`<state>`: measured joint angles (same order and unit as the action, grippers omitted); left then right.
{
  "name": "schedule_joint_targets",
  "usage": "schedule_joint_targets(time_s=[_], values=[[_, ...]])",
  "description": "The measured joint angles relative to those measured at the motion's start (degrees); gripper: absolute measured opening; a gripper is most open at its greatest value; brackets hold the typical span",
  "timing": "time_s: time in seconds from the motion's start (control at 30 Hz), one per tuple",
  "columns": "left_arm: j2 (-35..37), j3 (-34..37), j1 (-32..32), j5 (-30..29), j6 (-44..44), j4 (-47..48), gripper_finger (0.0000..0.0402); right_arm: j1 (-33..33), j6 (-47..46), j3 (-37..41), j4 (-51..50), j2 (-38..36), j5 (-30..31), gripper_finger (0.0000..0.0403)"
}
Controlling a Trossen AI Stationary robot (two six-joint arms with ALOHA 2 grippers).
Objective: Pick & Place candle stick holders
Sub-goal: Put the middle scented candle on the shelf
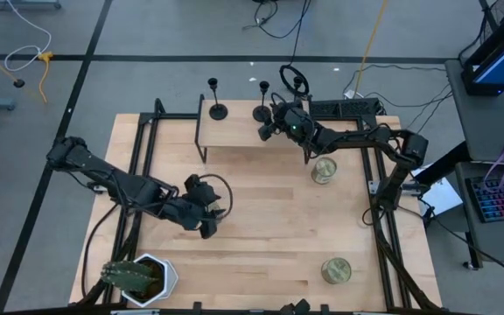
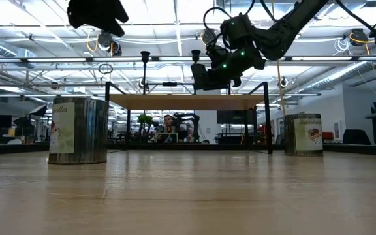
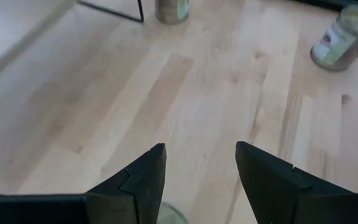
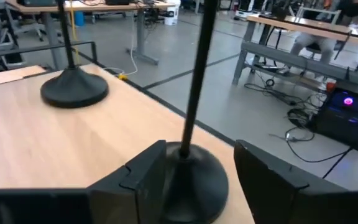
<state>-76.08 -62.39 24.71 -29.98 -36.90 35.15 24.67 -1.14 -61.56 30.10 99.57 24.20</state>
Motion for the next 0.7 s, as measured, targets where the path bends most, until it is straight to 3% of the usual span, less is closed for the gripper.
schedule_joint_targets(time_s=[0.37, 0.57, 0.7], values=[[-9.07, 0.00, 2.88, 4.60, -13.90, 2.68, 0.0202, -3.64, 0.69, 4.39, -0.10, -5.16, -0.04, 0.0184], [-10.64, -0.01, 3.79, 4.38, -22.37, 9.78, 0.0202, -5.96, 0.34, 11.49, 0.02, -12.40, -0.51, 0.0182], [-11.91, 0.04, 3.61, 3.46, -25.03, 12.79, 0.0202, -8.49, -0.18, 17.63, 2.07, -17.55, -4.70, 0.0177]])
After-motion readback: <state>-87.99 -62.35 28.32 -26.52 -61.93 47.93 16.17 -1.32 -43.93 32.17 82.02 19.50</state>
